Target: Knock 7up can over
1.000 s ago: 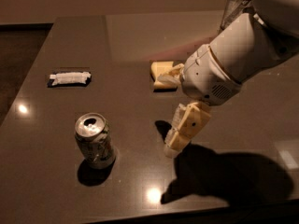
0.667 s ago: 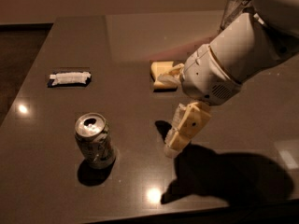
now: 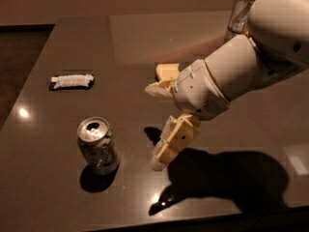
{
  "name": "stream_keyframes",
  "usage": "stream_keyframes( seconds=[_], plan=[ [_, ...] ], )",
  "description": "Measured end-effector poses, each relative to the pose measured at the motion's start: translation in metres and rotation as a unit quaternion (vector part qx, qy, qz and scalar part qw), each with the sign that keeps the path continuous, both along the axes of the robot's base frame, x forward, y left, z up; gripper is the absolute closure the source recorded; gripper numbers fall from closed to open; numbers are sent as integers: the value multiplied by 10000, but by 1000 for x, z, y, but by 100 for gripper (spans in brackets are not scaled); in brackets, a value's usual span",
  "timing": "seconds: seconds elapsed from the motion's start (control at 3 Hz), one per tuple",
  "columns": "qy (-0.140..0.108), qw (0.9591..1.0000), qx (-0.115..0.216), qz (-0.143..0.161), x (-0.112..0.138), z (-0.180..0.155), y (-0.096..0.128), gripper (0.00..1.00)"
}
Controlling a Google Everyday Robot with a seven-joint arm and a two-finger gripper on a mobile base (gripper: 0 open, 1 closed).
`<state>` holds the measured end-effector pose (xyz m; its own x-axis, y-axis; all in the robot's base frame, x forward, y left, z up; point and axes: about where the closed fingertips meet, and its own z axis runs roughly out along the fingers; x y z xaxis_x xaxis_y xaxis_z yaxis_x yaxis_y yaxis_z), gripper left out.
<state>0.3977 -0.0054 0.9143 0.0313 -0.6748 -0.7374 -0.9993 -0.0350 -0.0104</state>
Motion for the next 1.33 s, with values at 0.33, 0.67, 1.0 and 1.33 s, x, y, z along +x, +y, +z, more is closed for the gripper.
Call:
stream_keyframes(
  seconds=[0.33, 0.67, 1.0, 1.33],
  plan=[
    [77, 9993, 319, 151, 0, -13, 27, 0],
    [137, 9966, 707, 401, -3, -22, 66, 0],
    [196, 9943, 901, 528, -5, -27, 86, 0],
    [237, 9930, 955, 657, -10, -25, 106, 2]
  ],
)
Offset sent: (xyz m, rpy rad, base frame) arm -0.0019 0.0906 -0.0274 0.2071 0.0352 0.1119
